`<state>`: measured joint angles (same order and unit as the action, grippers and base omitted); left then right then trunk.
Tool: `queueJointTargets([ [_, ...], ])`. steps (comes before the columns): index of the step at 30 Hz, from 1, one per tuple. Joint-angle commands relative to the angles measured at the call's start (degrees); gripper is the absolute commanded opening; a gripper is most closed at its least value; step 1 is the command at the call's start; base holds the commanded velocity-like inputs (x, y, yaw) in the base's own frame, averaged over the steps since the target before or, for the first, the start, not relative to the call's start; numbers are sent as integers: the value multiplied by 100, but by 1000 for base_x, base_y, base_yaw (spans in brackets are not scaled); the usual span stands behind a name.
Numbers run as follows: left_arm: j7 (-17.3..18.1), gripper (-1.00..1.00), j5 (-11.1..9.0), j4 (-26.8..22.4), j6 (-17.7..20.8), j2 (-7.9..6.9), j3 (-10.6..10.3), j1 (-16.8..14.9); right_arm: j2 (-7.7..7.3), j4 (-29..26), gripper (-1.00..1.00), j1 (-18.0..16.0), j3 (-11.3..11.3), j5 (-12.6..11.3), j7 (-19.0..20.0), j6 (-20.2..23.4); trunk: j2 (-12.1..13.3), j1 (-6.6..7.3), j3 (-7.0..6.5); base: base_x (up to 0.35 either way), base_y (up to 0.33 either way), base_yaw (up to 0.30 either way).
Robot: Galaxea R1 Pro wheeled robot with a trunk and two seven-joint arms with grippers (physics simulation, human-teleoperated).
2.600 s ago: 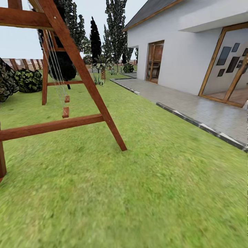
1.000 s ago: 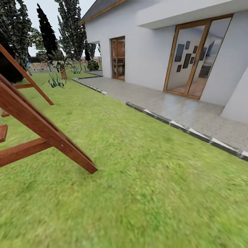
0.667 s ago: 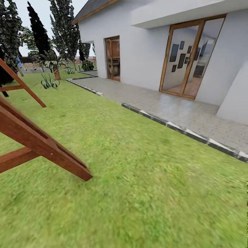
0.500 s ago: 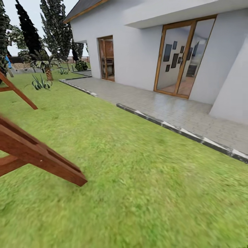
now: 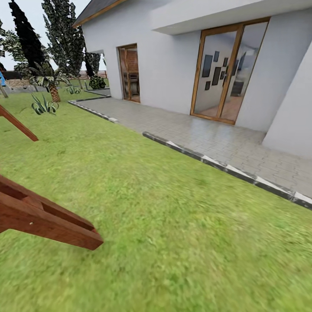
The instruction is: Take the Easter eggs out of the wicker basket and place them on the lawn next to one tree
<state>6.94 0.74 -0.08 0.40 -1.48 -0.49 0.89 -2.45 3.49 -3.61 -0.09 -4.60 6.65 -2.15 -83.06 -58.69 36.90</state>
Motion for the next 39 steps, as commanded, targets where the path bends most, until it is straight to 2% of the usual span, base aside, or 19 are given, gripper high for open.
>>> queueJointTargets([
  [1,18,100,7,-1,4,-2,-3,-1,-2,20,100,-8,1,-48,29,-23,-2,-3,3,340,0,0],
  [39,18,100,8,-4,4,-2,-4,-1,-42,20,100,-8,9,-49,89,-39,-2,-3,3,341,0,0],
])
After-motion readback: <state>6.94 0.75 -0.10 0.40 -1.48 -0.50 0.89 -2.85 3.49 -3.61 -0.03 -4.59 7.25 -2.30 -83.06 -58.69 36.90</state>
